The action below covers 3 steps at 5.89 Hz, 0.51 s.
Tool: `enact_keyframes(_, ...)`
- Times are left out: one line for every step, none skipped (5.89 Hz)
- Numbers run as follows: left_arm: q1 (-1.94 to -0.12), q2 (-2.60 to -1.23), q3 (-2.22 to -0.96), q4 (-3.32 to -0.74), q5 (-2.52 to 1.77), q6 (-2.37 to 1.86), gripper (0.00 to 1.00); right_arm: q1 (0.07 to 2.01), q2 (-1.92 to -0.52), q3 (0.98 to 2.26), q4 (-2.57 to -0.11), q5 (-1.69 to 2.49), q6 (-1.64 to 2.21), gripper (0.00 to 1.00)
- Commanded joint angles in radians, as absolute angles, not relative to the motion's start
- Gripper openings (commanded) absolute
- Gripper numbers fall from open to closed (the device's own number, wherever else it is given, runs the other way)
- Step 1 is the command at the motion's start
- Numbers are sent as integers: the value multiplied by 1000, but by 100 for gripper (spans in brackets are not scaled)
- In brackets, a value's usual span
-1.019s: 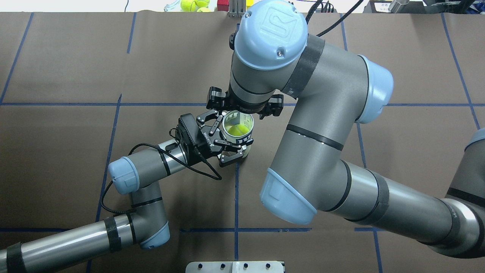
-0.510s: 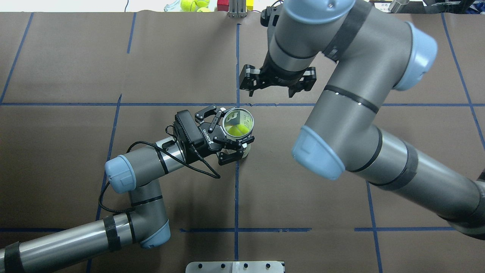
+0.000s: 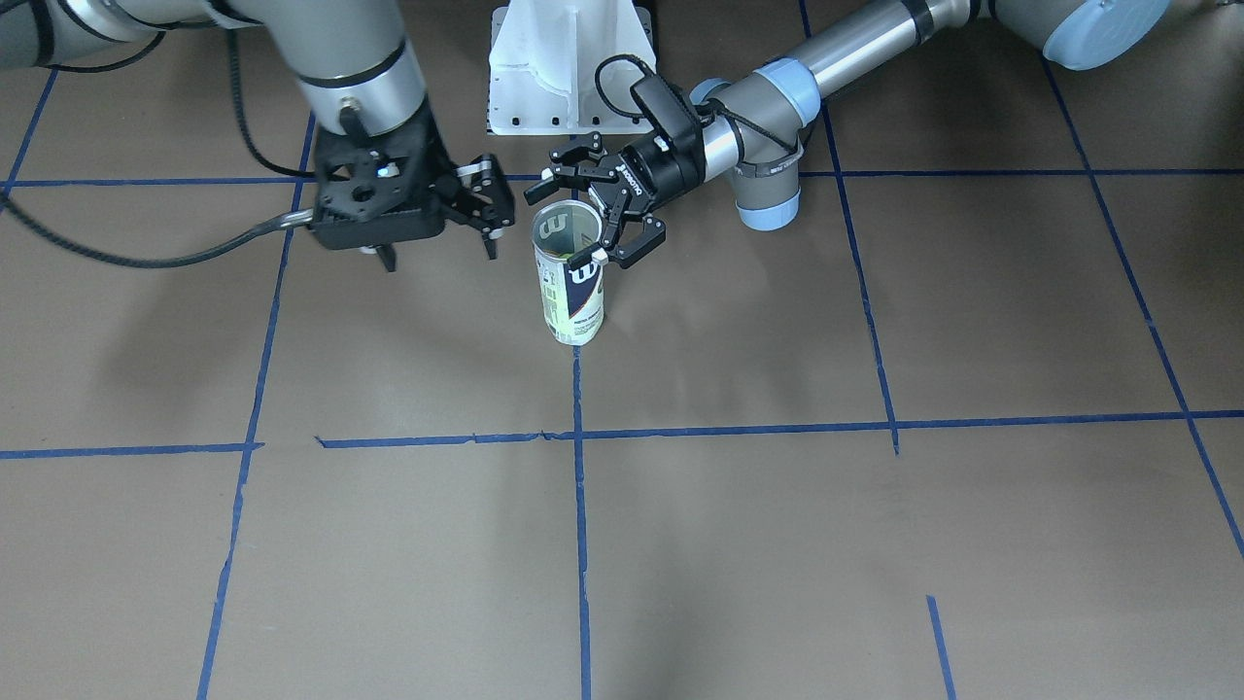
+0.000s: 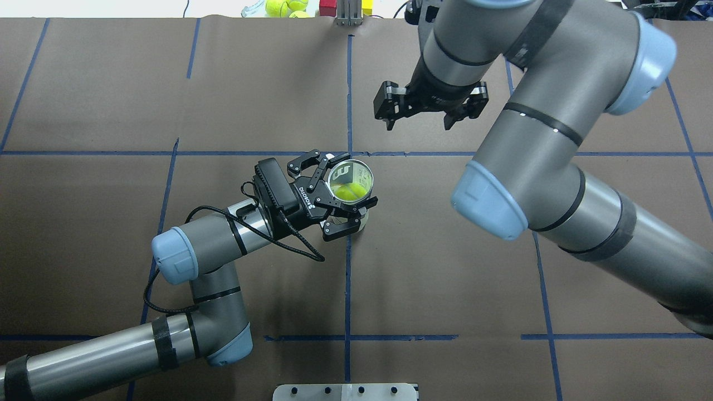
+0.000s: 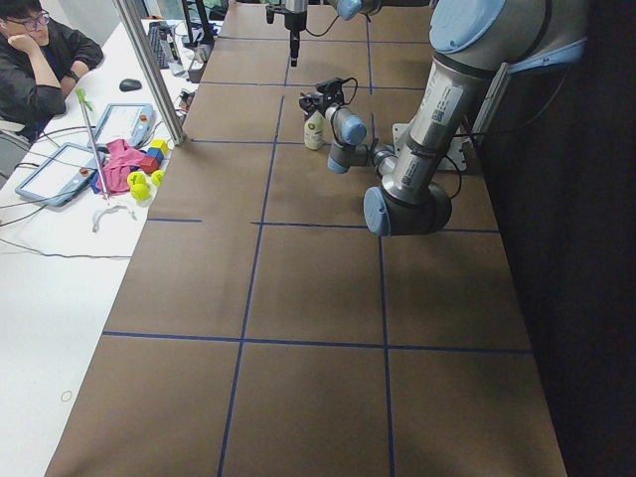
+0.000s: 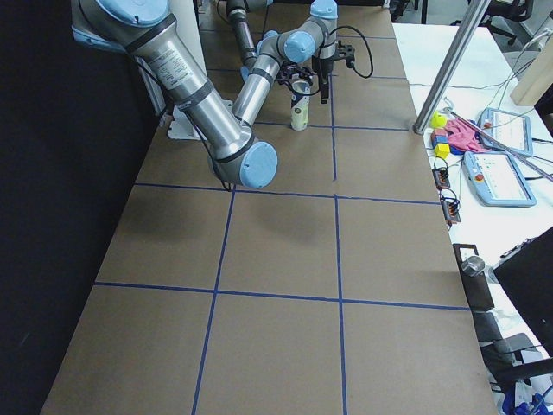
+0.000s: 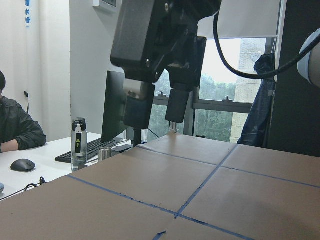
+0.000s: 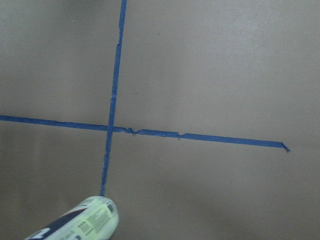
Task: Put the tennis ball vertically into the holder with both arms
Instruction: 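Raise the open right gripper away from the tube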
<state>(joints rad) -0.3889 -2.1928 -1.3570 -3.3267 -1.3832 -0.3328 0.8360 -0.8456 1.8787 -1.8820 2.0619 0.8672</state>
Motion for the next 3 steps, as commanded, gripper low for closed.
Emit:
enact_keyframes(-429, -2189, -1382, -3324, -1370, -339, 99, 934, -938, 1899, -1881, 2097, 694, 99)
enact_keyframes(-464, -2189, -1382, -3321, -1368, -341, 99, 984, -992, 1899, -1876, 2103, 576, 99)
enact_keyframes(-507, -2184, -1382, -3315, -1368, -339, 99, 1032, -1049, 1899, -1870, 2105, 466, 99)
